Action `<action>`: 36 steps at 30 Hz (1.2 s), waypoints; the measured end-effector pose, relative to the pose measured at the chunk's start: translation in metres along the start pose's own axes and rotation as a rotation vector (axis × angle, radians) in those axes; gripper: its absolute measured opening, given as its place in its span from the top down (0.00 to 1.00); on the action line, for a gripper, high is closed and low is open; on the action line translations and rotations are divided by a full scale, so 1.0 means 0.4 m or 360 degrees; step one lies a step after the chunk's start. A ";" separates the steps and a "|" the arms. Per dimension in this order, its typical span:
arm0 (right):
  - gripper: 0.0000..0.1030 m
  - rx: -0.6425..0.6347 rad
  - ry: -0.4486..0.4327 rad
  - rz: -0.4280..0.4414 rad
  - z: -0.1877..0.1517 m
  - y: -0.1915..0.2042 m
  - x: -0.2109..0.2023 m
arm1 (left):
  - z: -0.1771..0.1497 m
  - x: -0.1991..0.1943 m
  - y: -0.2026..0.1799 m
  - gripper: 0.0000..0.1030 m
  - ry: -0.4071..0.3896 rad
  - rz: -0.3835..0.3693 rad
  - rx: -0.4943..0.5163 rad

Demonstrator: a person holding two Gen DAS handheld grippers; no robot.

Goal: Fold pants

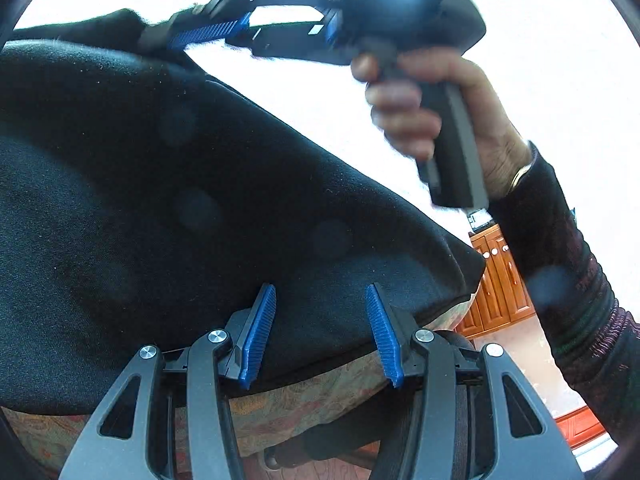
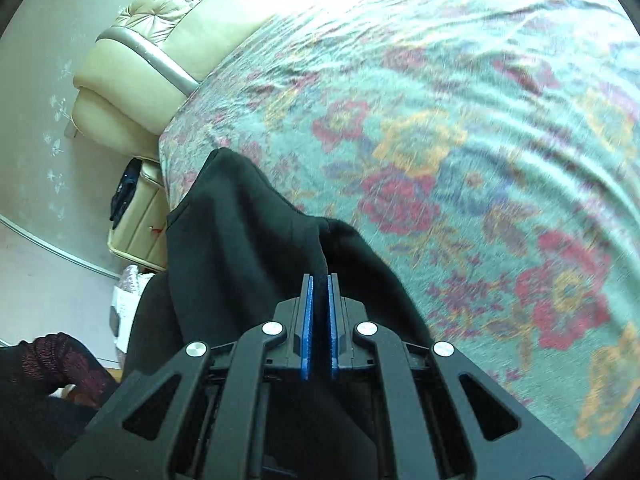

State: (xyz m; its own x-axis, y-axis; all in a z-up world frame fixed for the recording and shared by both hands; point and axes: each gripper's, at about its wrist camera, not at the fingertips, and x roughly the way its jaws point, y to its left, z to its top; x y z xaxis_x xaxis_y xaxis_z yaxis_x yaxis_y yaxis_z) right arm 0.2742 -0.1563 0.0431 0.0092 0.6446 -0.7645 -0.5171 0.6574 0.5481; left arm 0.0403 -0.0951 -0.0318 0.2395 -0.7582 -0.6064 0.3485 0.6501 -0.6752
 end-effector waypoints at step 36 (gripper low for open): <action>0.66 0.0427 0.0012 -0.0299 -0.579 -0.201 -0.304 | -0.003 0.029 -0.088 0.44 0.0046 0.0024 0.0053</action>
State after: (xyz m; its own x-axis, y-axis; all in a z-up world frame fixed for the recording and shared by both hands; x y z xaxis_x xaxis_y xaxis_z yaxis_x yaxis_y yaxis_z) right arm 0.1165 -0.3777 0.0134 0.0761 0.5000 -0.8627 -0.2633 0.8446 0.4662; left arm 0.0297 -0.1266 -0.0155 0.2191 -0.7465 -0.6283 0.3749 0.6589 -0.6521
